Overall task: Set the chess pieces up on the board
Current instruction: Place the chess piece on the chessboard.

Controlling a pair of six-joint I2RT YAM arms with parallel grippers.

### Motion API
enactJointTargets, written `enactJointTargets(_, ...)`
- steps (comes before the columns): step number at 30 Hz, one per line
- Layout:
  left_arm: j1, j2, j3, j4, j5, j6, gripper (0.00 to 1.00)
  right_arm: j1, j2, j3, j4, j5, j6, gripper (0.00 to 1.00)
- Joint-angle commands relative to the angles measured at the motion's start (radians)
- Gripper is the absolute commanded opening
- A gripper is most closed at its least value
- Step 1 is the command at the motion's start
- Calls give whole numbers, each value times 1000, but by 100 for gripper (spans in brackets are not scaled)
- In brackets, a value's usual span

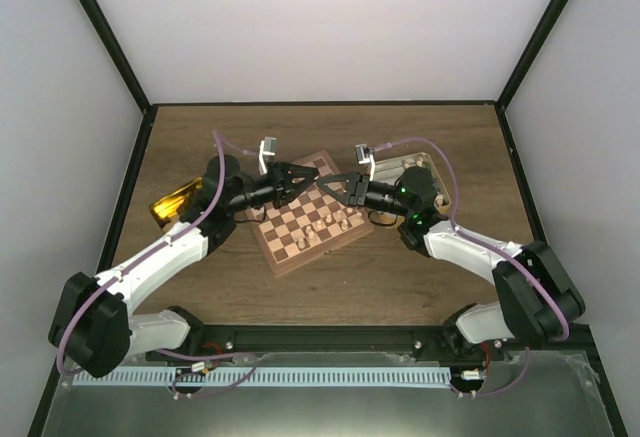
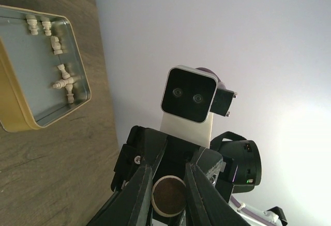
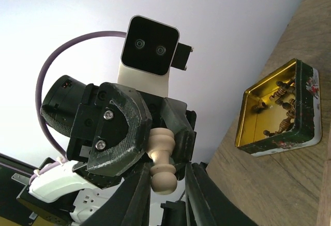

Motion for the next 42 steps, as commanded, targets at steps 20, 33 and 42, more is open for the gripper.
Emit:
enactJointTargets(20, 6, -109, 149, -743, -650, 473, 63, 65, 15, 278, -763, 224, -396, 1)
enactJointTargets(33, 28, -319, 243, -1000, -1308, 719, 73, 350, 437, 809, -1526, 639, -712, 1)
enactJointTargets(42, 28, -469, 242, -985, -1472, 758, 73, 435, 625, 1012, -1702, 734, -766, 1)
